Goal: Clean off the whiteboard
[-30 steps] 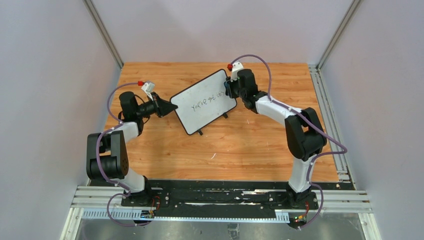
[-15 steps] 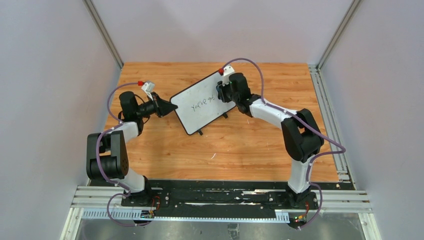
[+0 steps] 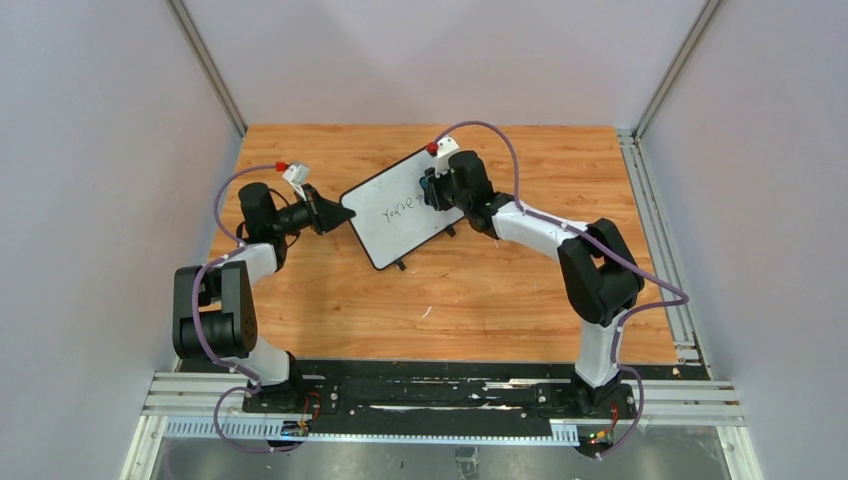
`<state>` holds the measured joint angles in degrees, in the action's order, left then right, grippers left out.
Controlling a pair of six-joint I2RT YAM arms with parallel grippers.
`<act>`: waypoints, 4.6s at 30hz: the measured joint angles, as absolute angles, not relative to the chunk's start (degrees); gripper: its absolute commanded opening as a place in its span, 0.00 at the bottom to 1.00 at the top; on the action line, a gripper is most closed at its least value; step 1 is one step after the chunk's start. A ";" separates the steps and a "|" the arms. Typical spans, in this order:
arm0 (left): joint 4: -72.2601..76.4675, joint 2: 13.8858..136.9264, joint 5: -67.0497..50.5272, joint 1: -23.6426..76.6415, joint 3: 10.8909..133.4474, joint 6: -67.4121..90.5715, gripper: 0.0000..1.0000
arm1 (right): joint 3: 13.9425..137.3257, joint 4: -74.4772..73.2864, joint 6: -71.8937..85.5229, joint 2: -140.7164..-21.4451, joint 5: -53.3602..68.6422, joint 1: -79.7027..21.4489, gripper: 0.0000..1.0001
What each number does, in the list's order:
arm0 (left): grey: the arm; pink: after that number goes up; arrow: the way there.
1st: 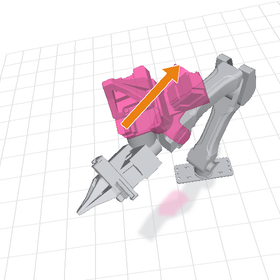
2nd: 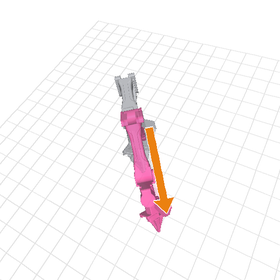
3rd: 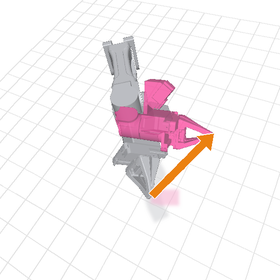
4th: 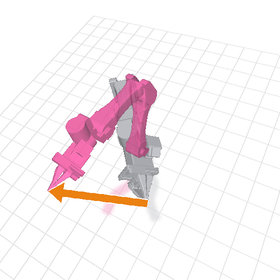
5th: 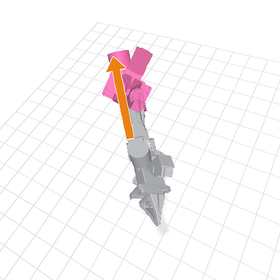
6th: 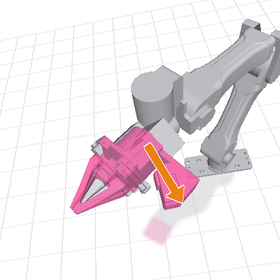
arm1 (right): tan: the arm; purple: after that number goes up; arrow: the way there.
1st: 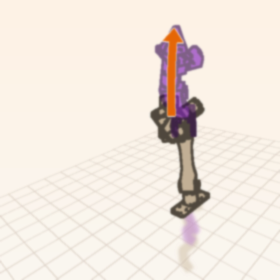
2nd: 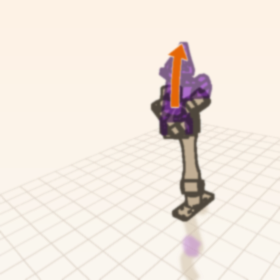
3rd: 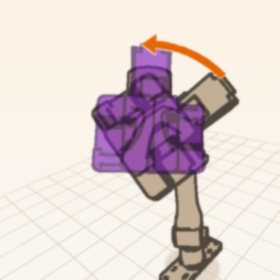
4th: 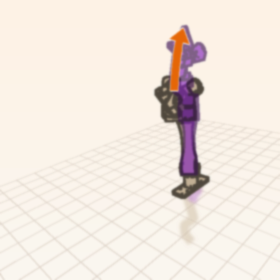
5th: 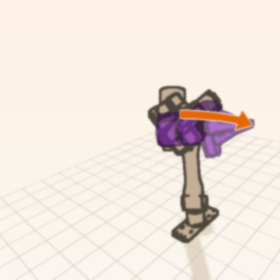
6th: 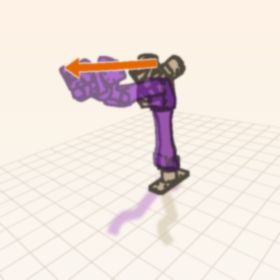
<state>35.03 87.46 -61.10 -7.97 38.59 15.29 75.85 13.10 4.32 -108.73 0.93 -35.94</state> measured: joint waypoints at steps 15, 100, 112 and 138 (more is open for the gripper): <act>35.00 87.46 -61.14 -7.68 39.00 15.03 0.00 | 72.97 15.25 6.44 -109.47 6.22 -28.49 0.01; 33.12 87.46 -61.47 -7.68 39.51 13.28 0.00 | 77.84 8.62 2.74 -110.72 2.74 -25.65 0.01; 32.91 87.46 -61.63 -7.70 39.51 13.26 0.00 | 77.97 8.64 3.40 -110.83 2.11 -27.35 0.01; 31.66 87.13 -61.63 -8.16 39.51 13.04 0.00 | 79.22 9.15 5.80 -109.80 -0.54 -43.86 0.01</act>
<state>31.66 87.13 -61.63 -8.16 39.51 13.04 79.22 9.15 5.80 -109.80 -0.54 -43.86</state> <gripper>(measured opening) 0.129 0.262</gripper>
